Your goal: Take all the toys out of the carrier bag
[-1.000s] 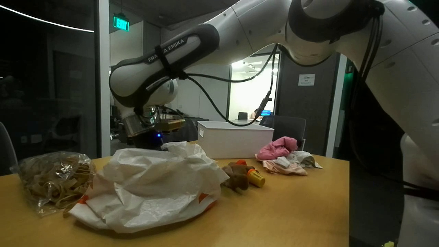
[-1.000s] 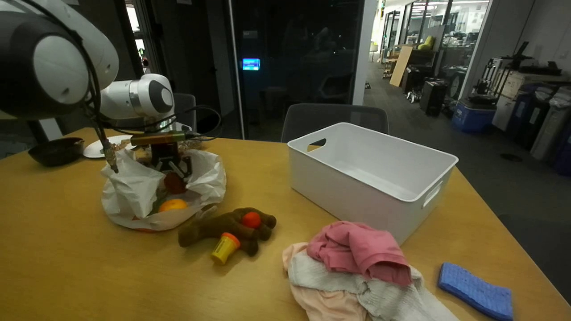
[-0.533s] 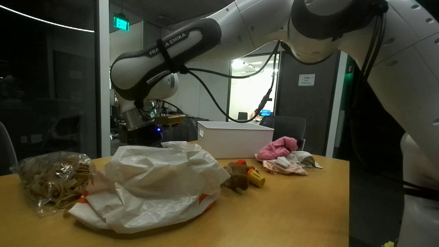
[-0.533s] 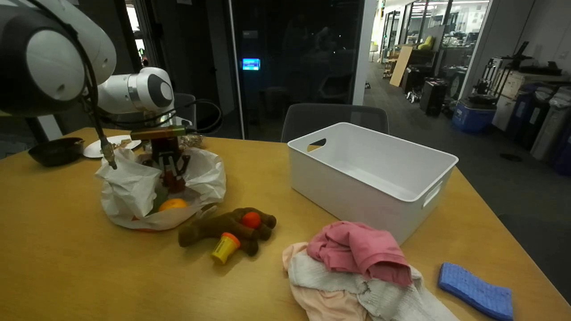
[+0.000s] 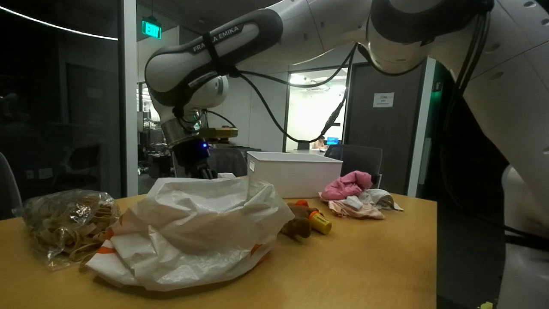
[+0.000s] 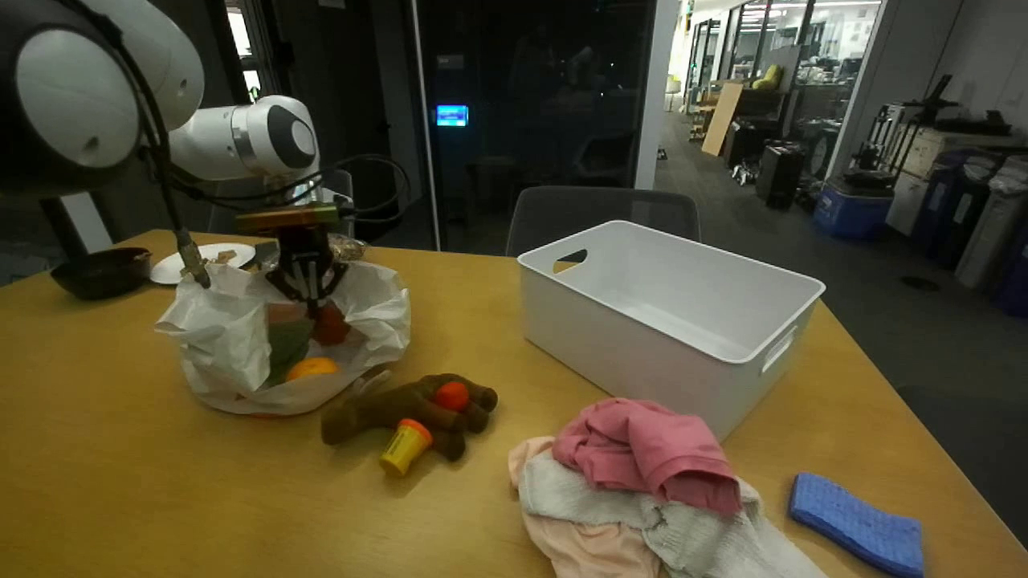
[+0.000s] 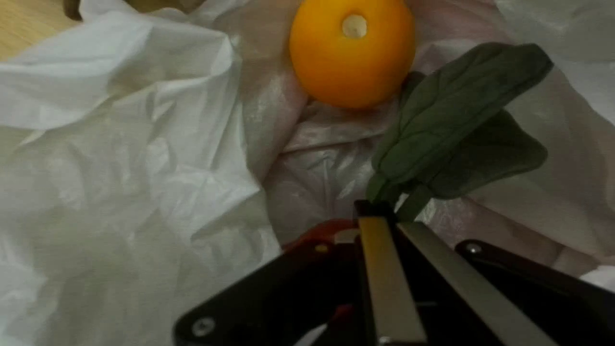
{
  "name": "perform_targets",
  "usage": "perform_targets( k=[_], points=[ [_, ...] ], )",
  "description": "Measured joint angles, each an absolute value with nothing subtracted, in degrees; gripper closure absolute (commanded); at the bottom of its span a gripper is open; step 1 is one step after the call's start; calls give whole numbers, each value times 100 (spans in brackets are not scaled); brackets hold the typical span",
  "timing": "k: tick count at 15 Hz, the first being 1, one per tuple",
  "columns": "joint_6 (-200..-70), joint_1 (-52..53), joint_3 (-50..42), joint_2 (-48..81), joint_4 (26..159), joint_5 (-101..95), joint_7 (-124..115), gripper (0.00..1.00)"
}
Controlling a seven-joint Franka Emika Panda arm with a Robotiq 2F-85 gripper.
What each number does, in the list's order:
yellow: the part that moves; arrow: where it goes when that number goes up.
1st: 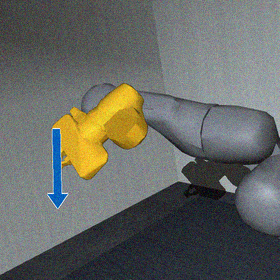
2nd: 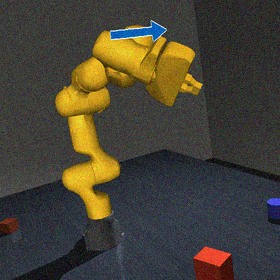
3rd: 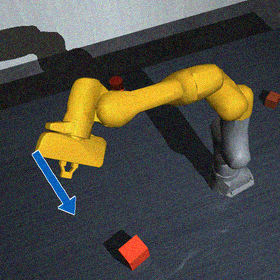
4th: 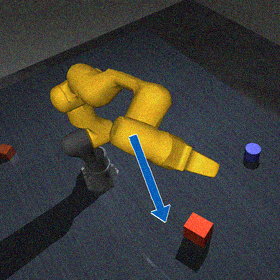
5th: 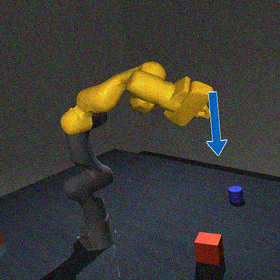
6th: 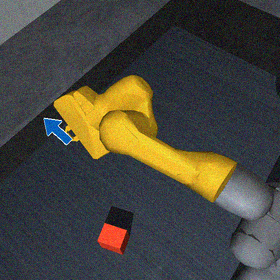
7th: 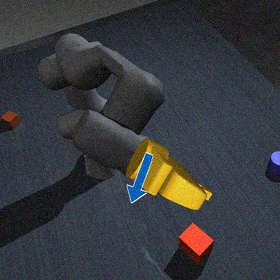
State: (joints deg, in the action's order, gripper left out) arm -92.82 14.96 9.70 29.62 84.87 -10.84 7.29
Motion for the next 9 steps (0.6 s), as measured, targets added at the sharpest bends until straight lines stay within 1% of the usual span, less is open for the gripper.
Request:
perform_targets(
  k=[9],
  points=[
    [-7636,1496,905,2614,7973,-1099,437,98]
  ],
)
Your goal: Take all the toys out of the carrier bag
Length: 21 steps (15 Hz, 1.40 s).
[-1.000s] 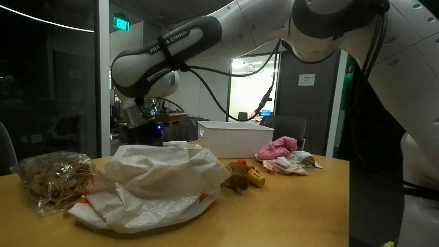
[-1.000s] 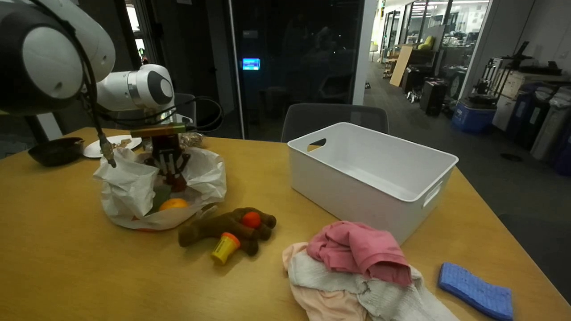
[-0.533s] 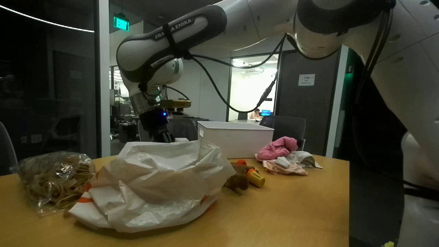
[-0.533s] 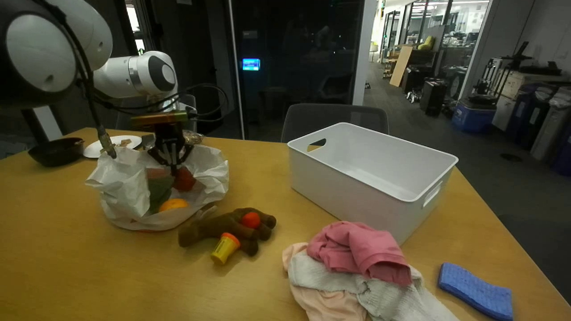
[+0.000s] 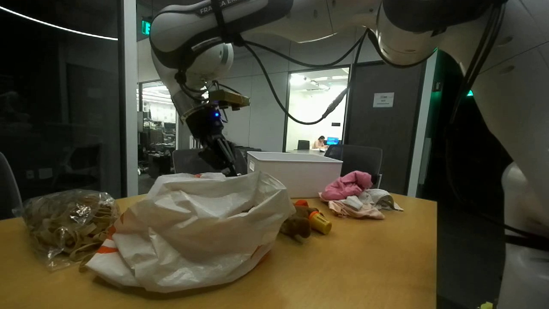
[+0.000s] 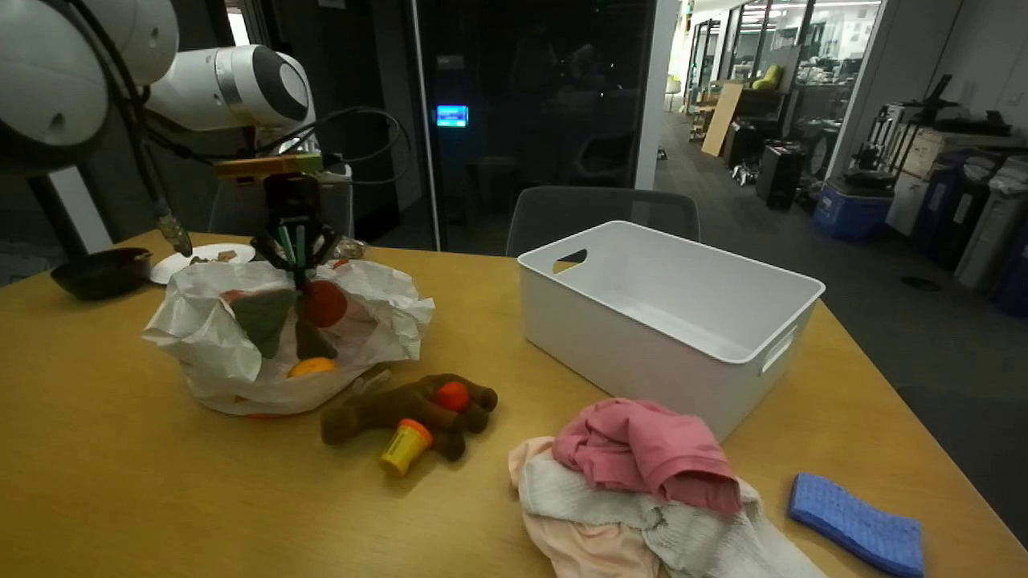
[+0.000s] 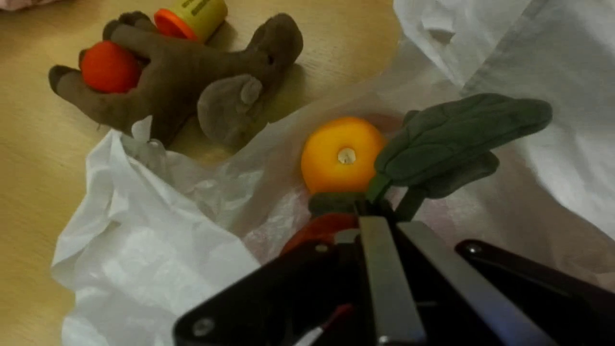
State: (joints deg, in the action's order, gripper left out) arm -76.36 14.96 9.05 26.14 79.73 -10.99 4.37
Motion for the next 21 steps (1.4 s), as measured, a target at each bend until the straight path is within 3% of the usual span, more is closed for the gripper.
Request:
perform_targets(
  k=[8,18,19,21],
  points=[
    [-5642,1496,730,2746,7454,-1589,309,98],
    [-5433,1205,114,2784,7440,-2853,-813,98],
    [-5435,1132,47,2817,7475,-2880,-966,72],
    [-5442,1010,-68,2932,7561,-2931,-1254,64]
  ],
)
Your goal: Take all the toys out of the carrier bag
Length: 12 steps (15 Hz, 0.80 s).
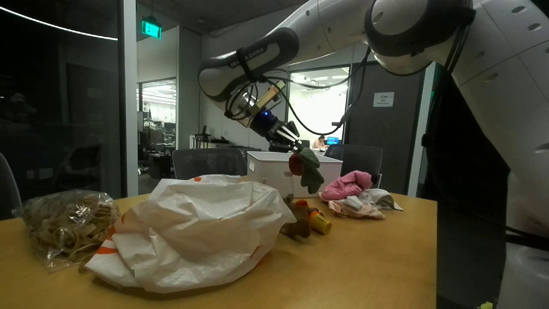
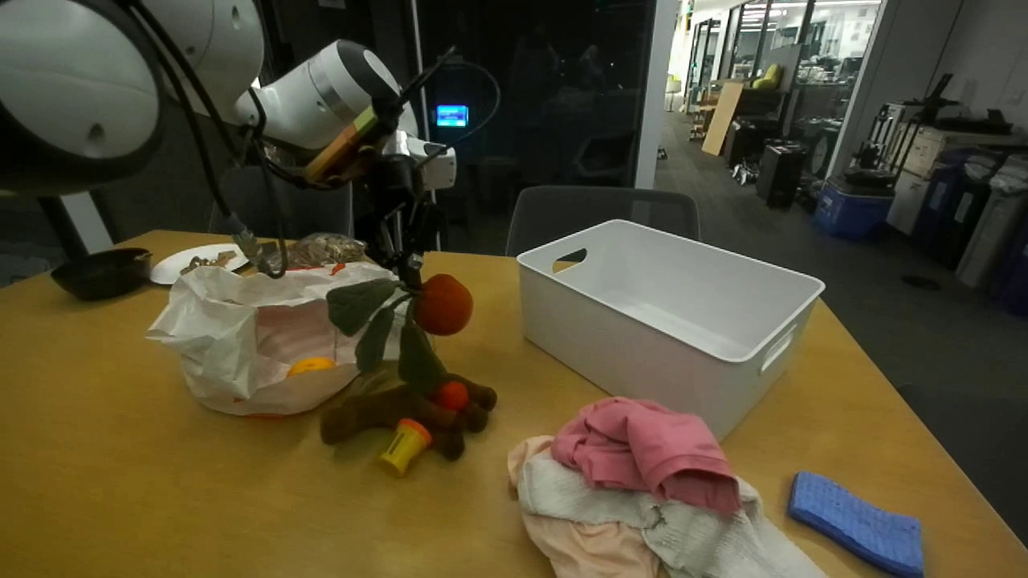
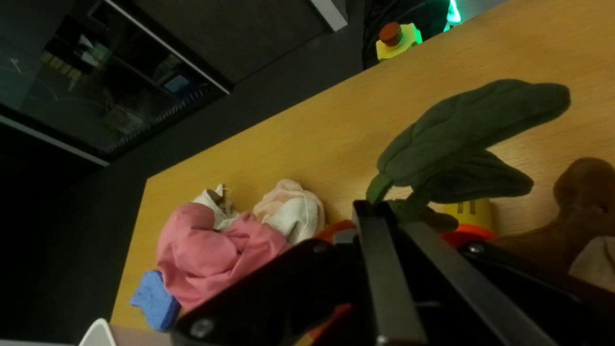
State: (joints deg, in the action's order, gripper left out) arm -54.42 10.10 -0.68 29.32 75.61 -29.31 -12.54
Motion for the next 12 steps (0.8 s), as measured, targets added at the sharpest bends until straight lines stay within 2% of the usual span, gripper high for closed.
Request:
perform_targets(
  k=[8,9,12],
  points=[
    [-5988,985,171,2961,7609,-2472,-1579,4],
    [-6117,1018,269,2895,7609,-2313,-1568,0],
    [-6729,1160,537,2746,7686,-2106,-1452,0]
  ],
)
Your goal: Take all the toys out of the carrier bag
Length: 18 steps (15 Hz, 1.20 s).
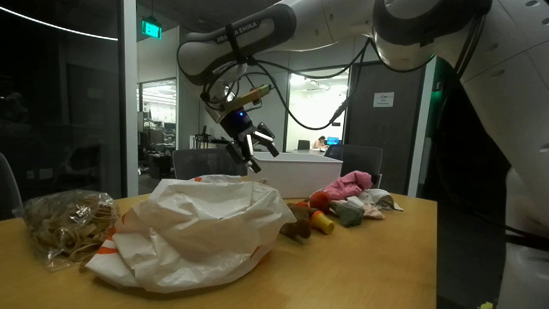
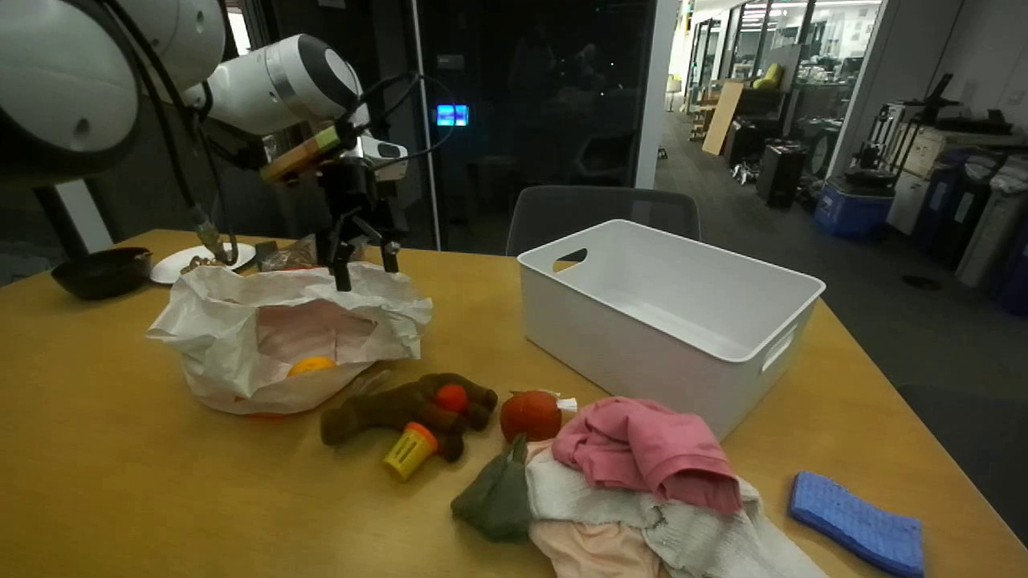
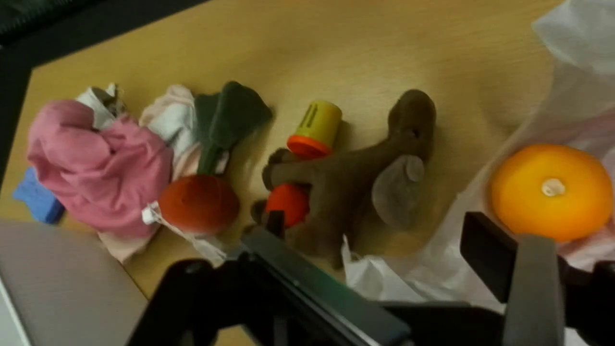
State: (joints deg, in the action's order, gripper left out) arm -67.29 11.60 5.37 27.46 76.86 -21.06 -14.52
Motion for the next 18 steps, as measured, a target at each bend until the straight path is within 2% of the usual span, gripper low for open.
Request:
perform_targets(
  k=[6,18],
  points=[
    [-7937,1192,620,2820,8364,-2070,-682,0],
    [-8406,1350,969,2265,9109,-1669,-112,0]
  ],
)
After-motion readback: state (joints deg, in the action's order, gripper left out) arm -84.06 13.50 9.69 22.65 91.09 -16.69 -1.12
